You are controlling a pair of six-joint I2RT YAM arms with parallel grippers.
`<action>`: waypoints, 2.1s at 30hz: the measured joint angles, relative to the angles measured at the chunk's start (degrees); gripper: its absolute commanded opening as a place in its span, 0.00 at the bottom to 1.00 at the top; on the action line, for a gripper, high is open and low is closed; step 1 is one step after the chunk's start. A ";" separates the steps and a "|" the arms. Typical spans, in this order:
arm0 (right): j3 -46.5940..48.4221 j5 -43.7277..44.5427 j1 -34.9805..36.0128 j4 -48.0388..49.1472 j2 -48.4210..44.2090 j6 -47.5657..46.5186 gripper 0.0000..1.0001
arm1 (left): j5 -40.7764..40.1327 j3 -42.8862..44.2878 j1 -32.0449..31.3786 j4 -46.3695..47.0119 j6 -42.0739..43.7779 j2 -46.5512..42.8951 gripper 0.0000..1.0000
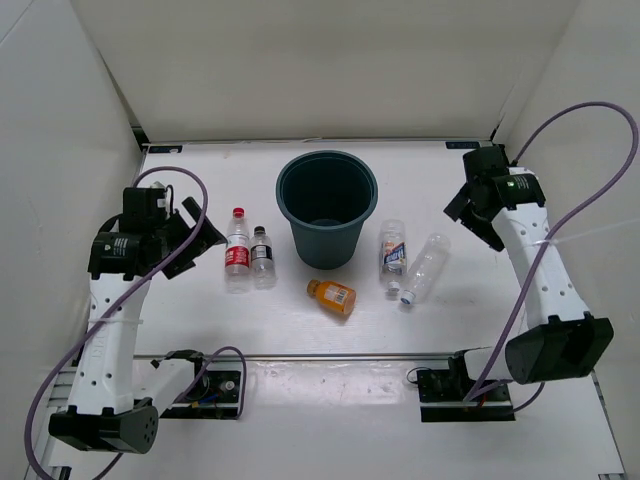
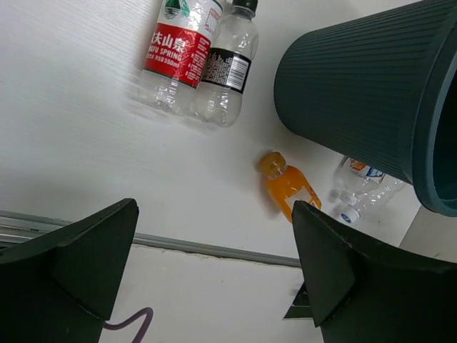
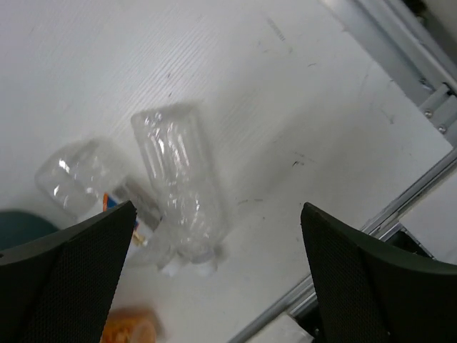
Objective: Put the plastic bottles in the bin
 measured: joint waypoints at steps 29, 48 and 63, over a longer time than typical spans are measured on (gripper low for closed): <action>15.47 -33.29 7.74 2.75 35.60 -19.82 1.00 | -5.70 -3.61 -0.33 -0.44 -2.29 5.68 1.00; 15.47 -35.82 7.63 5.86 44.59 -21.24 0.58 | -7.34 -8.87 -0.33 0.46 -6.45 6.51 1.00; 42.86 -30.36 7.04 -4.87 32.63 -15.10 0.27 | -13.38 -8.50 -0.33 -1.57 -8.55 12.79 1.00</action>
